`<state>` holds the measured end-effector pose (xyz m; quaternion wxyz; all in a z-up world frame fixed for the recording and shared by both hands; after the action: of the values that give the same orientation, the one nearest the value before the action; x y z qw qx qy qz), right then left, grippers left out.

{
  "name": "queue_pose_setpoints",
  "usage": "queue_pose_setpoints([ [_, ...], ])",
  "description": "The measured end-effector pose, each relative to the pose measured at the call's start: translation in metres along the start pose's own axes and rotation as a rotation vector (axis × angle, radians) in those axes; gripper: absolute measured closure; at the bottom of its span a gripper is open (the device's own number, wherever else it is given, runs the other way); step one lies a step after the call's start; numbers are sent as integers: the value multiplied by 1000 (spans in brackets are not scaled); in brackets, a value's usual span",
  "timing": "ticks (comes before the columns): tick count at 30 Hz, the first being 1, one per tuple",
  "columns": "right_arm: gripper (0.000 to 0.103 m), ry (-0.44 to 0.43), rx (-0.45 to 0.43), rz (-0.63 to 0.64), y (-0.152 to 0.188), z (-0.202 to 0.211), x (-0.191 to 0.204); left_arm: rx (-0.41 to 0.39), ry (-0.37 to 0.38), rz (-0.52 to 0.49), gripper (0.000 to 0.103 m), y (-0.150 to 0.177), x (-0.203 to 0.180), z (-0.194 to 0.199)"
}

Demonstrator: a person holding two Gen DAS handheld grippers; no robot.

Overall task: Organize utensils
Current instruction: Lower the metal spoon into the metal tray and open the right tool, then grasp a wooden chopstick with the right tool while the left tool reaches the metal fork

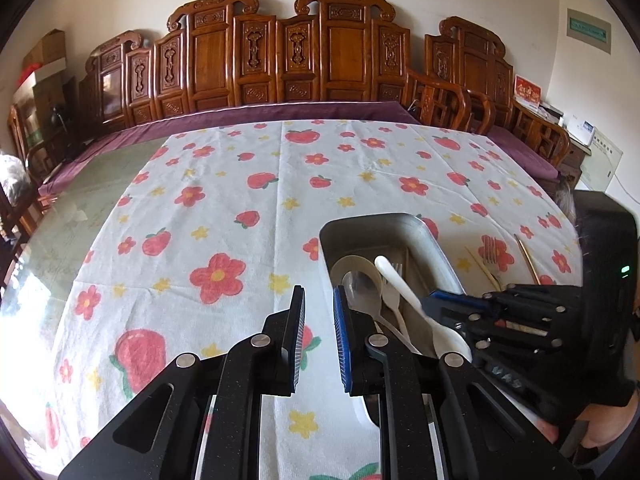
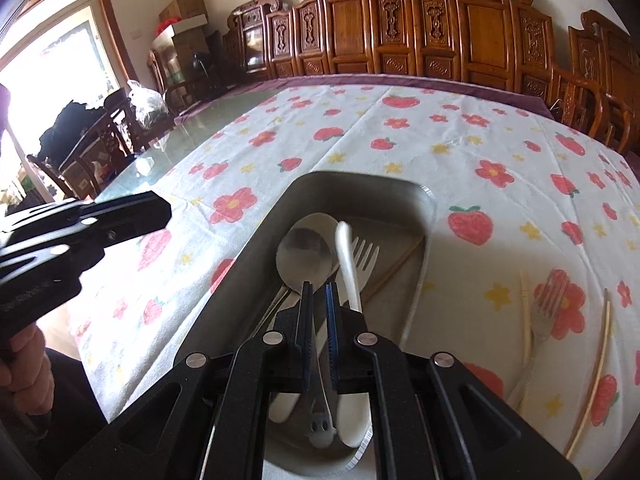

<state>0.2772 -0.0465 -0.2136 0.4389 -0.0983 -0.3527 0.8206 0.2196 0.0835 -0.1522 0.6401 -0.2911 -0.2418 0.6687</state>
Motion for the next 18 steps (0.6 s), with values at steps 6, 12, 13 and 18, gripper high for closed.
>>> queue_pose_setpoints([
  [6,95,93,-56,7,18,59,-40,-11,35,-27,81,3,-23,5],
  [12,95,263,-33,-14,50,99,-112,-15,80,-66,77,9,-55,10],
  [13,95,288,-31,-30,56,104,-126,-17,84,-76,76,10,-62,11],
  [18,88,333,-5,-125,84,106,-171,-15,101,-103,76,18,-85,11],
])
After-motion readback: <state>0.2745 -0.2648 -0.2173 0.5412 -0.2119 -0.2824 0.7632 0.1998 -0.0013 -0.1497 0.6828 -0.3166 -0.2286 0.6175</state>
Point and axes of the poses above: each gripper's, at about its wrist camera, not at the fingertips, and z roughly against the way its jaws point, x to its left, y to its underside, the point moved 1 cm from there along -z, roughly the way its jaws point, and after that the axes turned 4 degrees about z, right-handed, at the moved point
